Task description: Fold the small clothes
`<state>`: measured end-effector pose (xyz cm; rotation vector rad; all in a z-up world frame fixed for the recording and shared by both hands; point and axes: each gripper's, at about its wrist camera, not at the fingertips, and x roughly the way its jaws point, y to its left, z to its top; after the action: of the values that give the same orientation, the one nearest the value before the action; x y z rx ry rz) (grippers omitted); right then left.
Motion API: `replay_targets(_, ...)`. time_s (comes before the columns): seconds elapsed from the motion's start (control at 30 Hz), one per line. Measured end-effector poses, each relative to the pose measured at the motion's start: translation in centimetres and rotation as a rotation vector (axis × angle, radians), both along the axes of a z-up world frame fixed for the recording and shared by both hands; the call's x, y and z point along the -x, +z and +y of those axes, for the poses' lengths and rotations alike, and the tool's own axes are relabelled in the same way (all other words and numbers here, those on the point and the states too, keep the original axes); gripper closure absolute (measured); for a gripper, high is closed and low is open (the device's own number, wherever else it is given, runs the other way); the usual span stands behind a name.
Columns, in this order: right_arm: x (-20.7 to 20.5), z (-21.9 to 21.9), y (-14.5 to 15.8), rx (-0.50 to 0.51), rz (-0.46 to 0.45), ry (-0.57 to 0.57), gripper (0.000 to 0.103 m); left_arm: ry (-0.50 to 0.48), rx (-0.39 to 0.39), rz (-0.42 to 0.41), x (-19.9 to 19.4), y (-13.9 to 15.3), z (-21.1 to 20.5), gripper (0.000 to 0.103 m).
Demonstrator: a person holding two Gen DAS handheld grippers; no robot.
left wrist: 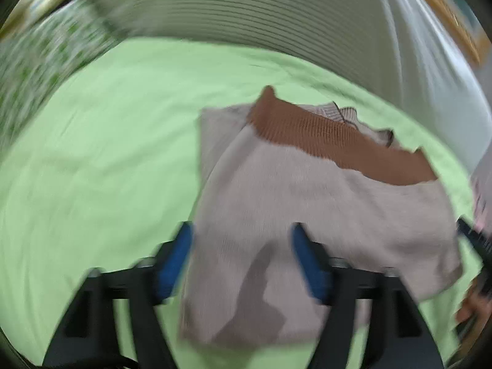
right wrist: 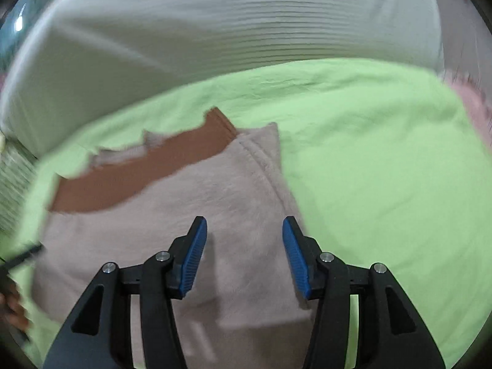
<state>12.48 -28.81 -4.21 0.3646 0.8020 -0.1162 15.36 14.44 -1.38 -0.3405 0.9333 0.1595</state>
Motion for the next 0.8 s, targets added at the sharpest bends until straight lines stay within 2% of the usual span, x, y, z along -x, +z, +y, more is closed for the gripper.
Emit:
replay_targets(0.1, 2.8, 1.5, 0.8, -0.027, -0.061, 0.039, 0.042, 0.111, 0.095, 0.003, 5.1, -0.8, 0.2, 0.02)
replay_targets(0.2, 3.5, 3.3, 0.6, -0.067, -0.093, 0.079, 0.041, 0.24, 0.138, 0.049, 9.3, -2.4, 0.2, 0.018)
replay_targets(0.27, 3.7, 4.6, 0.3, -0.081, -0.092, 0.11, 0.041, 0.297, 0.223, 0.063, 10.4, -3.9, 0.0, 0.018)
replay_targets(0.3, 3.7, 5.2, 0.3, -0.082, -0.091, 0.119, 0.041, 0.304, 0.245, 0.079, 10.3, -4.9, -0.1, 0.018)
replay_targets(0.37, 3.9, 5.8, 0.0, -0.08, -0.088, 0.133, 0.041, 0.328, 0.233, 0.115, 9.2, -5.9, -0.2, 0.018)
replay_targets(0.43, 4.2, 5.9, -0.1, -0.097, -0.087, 0.135, 0.041, 0.349, 0.214, 0.074, 8.4, -5.7, -0.5, 0.017)
replay_targets(0.53, 4.6, 5.6, -0.1, -0.105, -0.094, 0.13, 0.041, 0.354, 0.266, 0.039, 6.1, -5.9, -0.4, 0.017)
replay_targets(0.6, 4.5, 5.4, -0.2, -0.096, -0.09, 0.134, 0.041, 0.334, 0.252, 0.031, 3.2, -6.1, -0.3, 0.02)
replay_targets(0.67, 4.0, 5.3, -0.5, -0.081, -0.09, 0.141, 0.041, 0.318, 0.252, 0.006, 1.8, -5.8, 0.3, 0.042)
replay_targets(0.7, 3.7, 5.1, -0.5, -0.072, -0.092, 0.144, 0.041, 0.287, 0.282, -0.012, 1.2, -5.8, 0.6, 0.066)
replay_targets(0.73, 3.2, 4.9, -0.6, -0.063, -0.096, 0.148, 0.041, 0.268, 0.317, -0.018, 0.3, -6.1, 0.7, 0.08)
replay_targets(0.77, 2.9, 4.7, -0.7, -0.058, -0.098, 0.15, 0.041, 0.26, 0.341, -0.028, 0.1, -6.1, 0.9, 0.083)
replay_targets(0.8, 2.5, 4.4, -0.7, -0.052, -0.099, 0.152, 0.041, 0.254, 0.33, -0.037, -0.1, -5.9, 0.9, 0.085)
